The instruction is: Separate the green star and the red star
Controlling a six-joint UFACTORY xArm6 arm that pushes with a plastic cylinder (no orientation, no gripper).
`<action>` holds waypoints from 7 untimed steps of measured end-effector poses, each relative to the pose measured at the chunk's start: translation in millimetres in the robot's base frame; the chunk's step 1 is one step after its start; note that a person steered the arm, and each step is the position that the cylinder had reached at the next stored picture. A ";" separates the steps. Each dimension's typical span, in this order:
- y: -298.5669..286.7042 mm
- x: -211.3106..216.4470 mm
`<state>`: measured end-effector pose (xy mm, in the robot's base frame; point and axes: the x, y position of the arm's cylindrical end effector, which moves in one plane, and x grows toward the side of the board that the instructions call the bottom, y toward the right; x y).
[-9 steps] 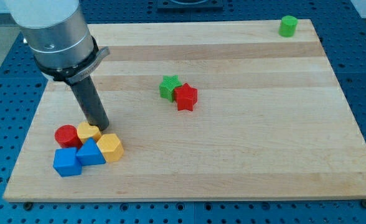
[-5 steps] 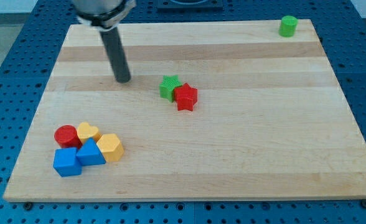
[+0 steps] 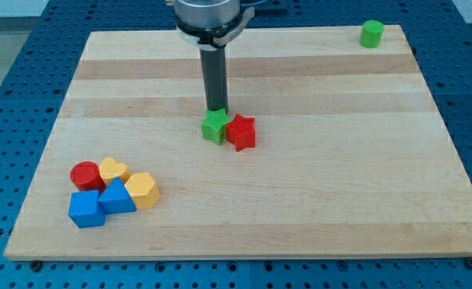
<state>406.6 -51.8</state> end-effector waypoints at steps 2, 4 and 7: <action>8.7 12.7; 20.1 31.3; 37.2 91.7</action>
